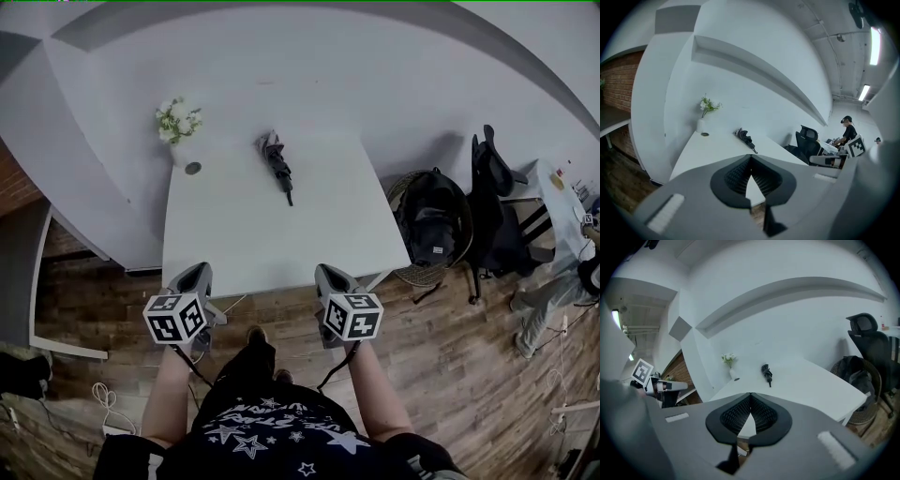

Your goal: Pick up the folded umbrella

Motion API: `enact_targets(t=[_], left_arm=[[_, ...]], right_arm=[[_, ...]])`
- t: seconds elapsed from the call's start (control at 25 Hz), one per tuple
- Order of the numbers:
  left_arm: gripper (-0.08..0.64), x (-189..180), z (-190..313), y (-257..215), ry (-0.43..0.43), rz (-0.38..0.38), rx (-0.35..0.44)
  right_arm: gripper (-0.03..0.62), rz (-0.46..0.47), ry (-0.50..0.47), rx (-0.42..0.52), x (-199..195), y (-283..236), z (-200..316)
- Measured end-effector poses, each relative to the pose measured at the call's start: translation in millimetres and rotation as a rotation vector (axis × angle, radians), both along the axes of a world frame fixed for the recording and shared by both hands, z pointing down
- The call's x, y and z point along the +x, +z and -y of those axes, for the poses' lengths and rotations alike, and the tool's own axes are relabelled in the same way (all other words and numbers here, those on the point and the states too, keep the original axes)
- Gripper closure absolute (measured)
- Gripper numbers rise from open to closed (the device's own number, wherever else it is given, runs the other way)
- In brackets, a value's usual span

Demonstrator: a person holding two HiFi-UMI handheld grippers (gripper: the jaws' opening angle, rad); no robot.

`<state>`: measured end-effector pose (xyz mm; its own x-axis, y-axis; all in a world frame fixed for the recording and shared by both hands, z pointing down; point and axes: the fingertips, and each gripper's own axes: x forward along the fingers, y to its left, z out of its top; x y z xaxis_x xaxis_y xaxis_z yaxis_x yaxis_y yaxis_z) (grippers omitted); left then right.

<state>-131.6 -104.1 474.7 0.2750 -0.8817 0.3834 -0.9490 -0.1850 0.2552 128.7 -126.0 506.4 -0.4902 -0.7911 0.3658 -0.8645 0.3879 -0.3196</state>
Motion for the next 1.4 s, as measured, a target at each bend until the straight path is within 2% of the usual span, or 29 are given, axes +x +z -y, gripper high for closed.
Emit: enact_targets(t=[0.32,0.56,0.72,0.84,1.04,1.24,1.32,1.4], left_arm=[[0.557,16,63,10,0.007,-0.029,-0.011],[0.557,36,136,20,0.021,-0.069,-0.036],[0.557,41,182,28,0.028,-0.051,-0.066],[0.557,41,211,34,0.032,-0.066,-0.102],[0.548,47,255,39,0.071,-0.062,-0.143],[0.424,57,294,48,0.108,-0.121,-0.208],[0.355,67,306,56,0.141,-0.191,-0.265],[0.250,81,317,62,0.175,-0.303,-0.327]], right_arm=[[0.575,-0.013,0.067,-0.027,31,14,31],[0.575,-0.039,0.106,-0.049,52,20,85],[0.575,-0.058,0.098,-0.058,51,20,132],[0.575,-0.059,0.088,-0.050,42,14,164],[0.575,-0.061,0.089,-0.050,30,9,206],[0.575,-0.079,0.089,-0.072,21,13,236],[0.575,-0.084,0.093,-0.077,19,13,249],[0.575,-0.088,0.099,-0.085,16,15,260]])
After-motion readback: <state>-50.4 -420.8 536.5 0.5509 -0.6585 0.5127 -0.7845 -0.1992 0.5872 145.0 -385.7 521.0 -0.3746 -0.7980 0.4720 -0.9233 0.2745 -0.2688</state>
